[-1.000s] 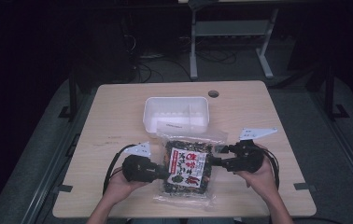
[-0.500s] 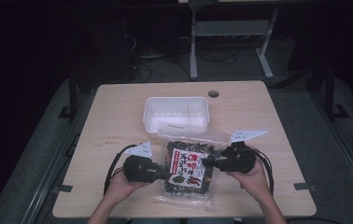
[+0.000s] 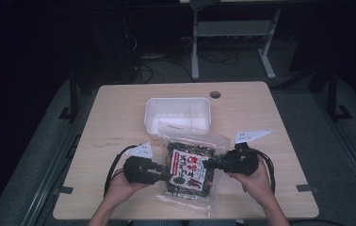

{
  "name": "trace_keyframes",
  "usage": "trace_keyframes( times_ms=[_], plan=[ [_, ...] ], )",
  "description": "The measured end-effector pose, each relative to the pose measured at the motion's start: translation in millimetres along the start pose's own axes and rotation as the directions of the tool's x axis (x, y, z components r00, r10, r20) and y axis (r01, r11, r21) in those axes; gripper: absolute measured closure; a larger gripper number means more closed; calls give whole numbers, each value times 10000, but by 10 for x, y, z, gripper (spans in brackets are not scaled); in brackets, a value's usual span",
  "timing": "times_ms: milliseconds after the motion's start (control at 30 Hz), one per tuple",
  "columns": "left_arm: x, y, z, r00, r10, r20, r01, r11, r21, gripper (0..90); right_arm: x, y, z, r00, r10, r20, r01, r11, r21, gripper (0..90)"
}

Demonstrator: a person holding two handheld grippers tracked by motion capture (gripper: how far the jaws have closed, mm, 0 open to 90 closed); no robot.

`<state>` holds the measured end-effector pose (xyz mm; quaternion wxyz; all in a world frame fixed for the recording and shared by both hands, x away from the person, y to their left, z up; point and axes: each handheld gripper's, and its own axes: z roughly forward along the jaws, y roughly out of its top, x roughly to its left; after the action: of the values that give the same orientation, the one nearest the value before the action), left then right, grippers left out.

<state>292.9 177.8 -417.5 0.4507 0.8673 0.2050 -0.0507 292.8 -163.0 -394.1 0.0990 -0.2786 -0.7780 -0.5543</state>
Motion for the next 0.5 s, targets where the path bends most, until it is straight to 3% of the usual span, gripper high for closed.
trace_keyframes(
  times_ms=[233,500],
  plan=[
    [9,-4,-26,9994,98,-339,-96,9999,68,596,50,41,-31,9999,-35,130,36,10000,-34,747],
    [22,-15,-78,9985,56,-545,-57,10000,-11,561,58,65,-179,9976,24,696,2,9993,-367,752]
  ],
)
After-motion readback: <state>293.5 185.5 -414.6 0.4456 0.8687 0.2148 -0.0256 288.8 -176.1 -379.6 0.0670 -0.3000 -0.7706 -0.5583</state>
